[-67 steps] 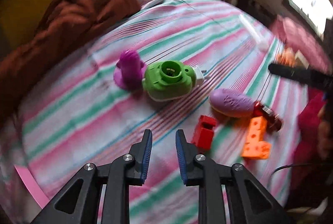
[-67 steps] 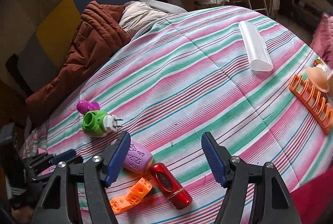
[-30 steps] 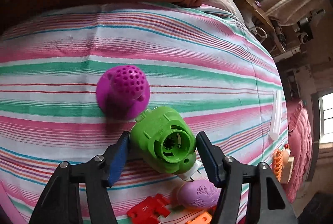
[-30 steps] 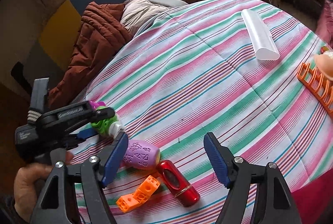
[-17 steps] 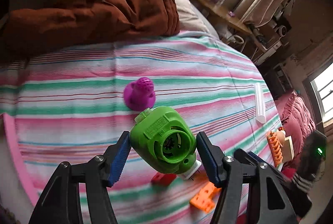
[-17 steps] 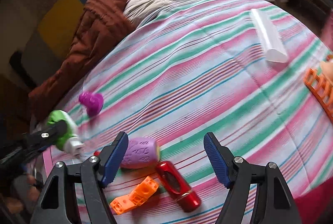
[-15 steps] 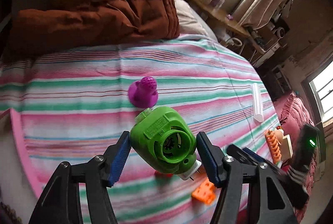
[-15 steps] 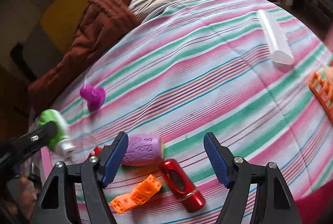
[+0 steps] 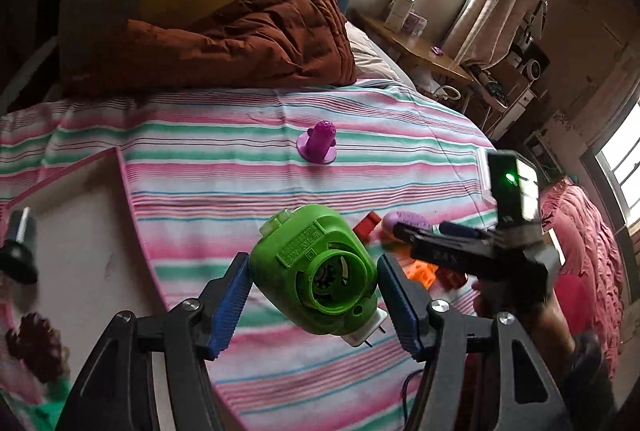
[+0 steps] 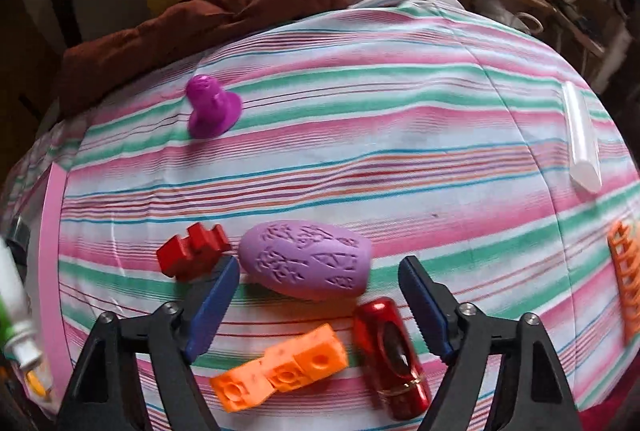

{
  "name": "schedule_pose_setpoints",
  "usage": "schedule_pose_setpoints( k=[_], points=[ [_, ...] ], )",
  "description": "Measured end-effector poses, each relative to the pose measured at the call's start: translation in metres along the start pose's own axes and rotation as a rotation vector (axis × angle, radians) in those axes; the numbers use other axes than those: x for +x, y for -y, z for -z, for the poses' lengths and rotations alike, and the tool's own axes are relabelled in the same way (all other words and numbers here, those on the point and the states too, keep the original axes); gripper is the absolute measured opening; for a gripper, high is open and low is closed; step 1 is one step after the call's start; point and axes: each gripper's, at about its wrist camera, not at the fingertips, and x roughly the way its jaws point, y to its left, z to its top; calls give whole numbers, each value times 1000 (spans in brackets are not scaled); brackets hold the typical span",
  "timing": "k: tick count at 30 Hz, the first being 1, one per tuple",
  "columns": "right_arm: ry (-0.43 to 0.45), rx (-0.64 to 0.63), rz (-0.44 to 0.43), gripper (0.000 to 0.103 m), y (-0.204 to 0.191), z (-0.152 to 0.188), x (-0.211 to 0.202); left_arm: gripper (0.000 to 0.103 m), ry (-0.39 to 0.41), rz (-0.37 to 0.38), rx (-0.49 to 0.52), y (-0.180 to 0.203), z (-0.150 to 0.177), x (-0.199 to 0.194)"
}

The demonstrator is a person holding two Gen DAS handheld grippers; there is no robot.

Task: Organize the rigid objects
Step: 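Lift the green device with the left gripper while the right gripper grasps the purple egg, then carry the green device into the tray and release it with the left gripper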

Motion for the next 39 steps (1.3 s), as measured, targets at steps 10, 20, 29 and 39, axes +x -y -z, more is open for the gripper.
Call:
schedule_pose_setpoints(
  k=[10, 20, 29, 39],
  points=[
    [-35, -71, 71, 77, -17, -2, 24, 65, 90, -119, 35, -5, 26, -38],
    [-42, -86, 74, 77, -18, 1, 25, 65, 149, -238, 62, -12, 48, -66],
    [-36, -98, 83, 77, -23, 4, 22, 65, 143, -263, 44, -23, 66, -77],
    [-23, -116, 98, 76, -27, 8, 19, 65, 137, -289, -8, -46, 76, -84]
  ],
)
